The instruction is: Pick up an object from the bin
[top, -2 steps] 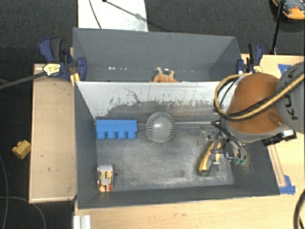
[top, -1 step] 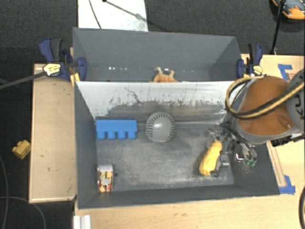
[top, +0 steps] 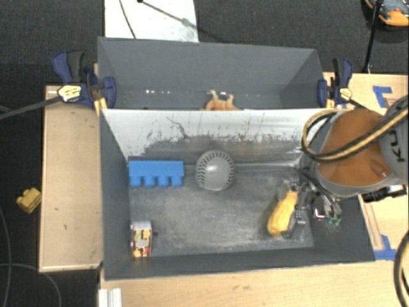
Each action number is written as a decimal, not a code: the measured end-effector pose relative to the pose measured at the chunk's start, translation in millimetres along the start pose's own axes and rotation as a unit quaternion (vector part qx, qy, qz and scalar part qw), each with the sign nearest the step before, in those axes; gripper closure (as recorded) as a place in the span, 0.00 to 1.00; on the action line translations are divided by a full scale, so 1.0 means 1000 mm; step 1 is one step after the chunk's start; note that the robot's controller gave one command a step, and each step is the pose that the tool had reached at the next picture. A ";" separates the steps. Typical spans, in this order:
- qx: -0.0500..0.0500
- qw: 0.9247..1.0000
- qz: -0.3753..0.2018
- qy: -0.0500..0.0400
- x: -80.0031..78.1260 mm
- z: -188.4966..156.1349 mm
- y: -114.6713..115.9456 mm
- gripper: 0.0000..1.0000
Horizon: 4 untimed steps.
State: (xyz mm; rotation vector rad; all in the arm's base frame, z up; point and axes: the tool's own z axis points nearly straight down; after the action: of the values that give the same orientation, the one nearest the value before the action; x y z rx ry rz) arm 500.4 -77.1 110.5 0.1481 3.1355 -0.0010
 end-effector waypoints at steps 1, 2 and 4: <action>-0.001 1.000 0.006 0.000 0.001 0.029 -0.004 0.00; 0.000 0.995 0.104 -0.001 -0.001 0.040 -0.013 1.00; -0.001 0.995 0.101 0.005 0.001 -0.005 -0.021 1.00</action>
Offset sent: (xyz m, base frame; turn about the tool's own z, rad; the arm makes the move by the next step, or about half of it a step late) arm -0.0011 -0.0130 -0.0405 0.2079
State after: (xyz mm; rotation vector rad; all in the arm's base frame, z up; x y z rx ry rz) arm 497.9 -98.2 115.7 0.4669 3.1131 0.0019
